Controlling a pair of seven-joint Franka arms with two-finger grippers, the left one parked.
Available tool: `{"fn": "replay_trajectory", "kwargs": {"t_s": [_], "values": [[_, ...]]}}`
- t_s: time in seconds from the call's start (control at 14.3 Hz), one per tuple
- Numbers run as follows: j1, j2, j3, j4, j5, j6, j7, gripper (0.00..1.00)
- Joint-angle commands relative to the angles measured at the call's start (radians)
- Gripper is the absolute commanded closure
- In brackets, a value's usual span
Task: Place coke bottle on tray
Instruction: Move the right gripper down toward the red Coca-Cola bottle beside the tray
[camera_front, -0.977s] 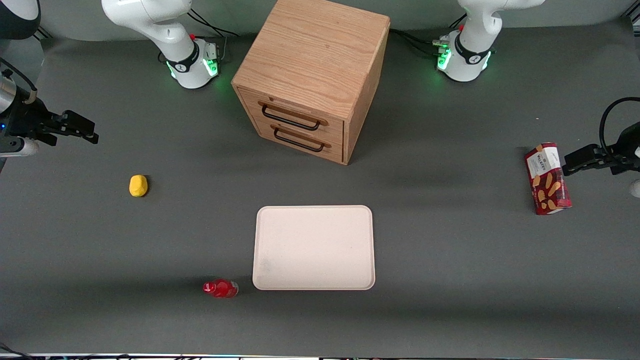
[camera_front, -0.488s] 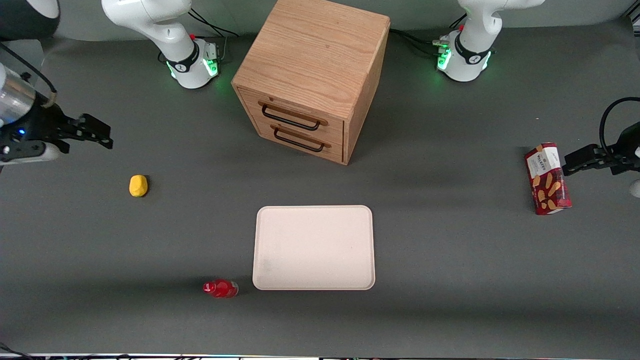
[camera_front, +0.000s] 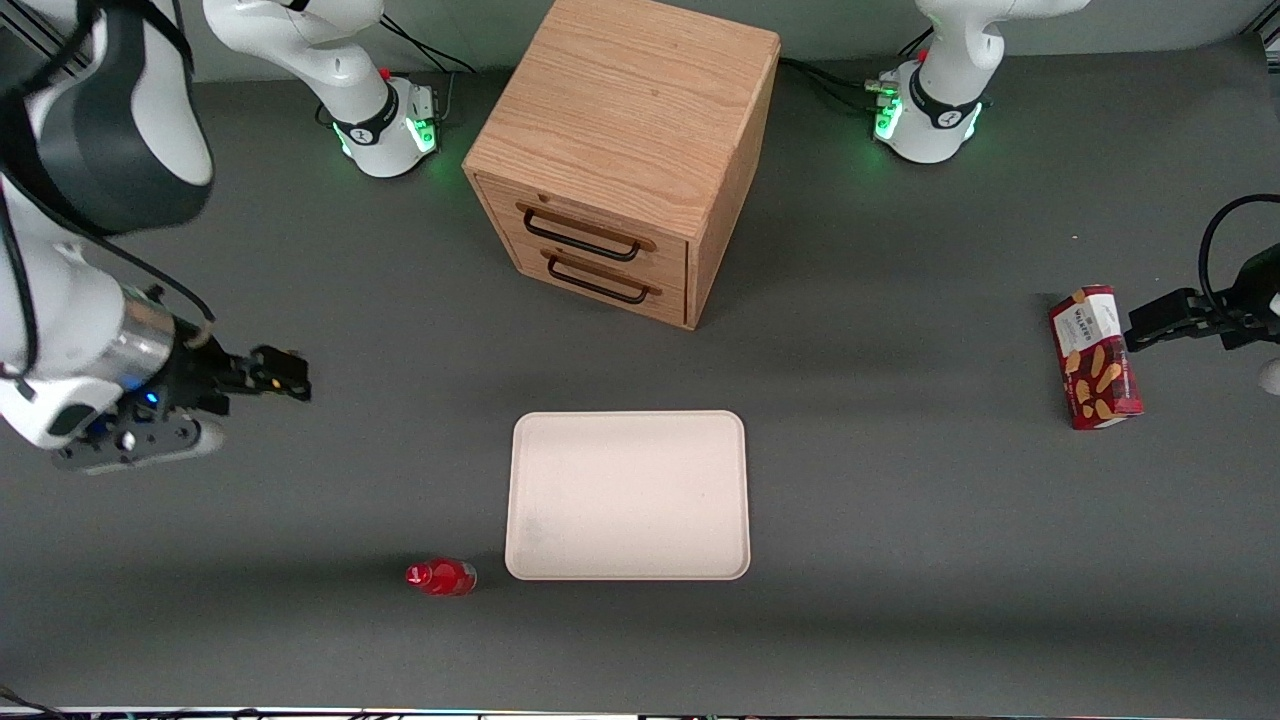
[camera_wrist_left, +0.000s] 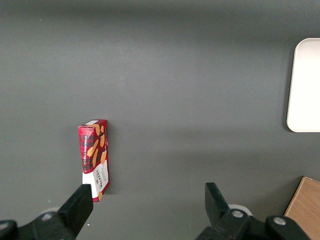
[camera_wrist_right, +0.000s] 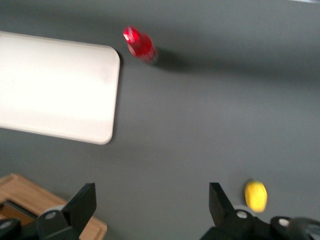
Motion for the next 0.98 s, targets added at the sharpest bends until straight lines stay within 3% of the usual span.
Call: {"fn": "replay_trajectory", "kwargs": {"t_s": [0.0, 0.35, 0.63, 0.91], "values": [[0.007, 0.145, 0.043, 0.114, 0.017, 0.112, 0.031, 0.0], [0.019, 0.348, 0.06, 0.122, -0.025, 0.377, 0.019, 0.0], [0.016, 0.423, 0.061, 0.122, -0.085, 0.47, 0.0, 0.0], [0.016, 0.459, 0.063, 0.122, -0.085, 0.551, -0.007, 0.0]]}}
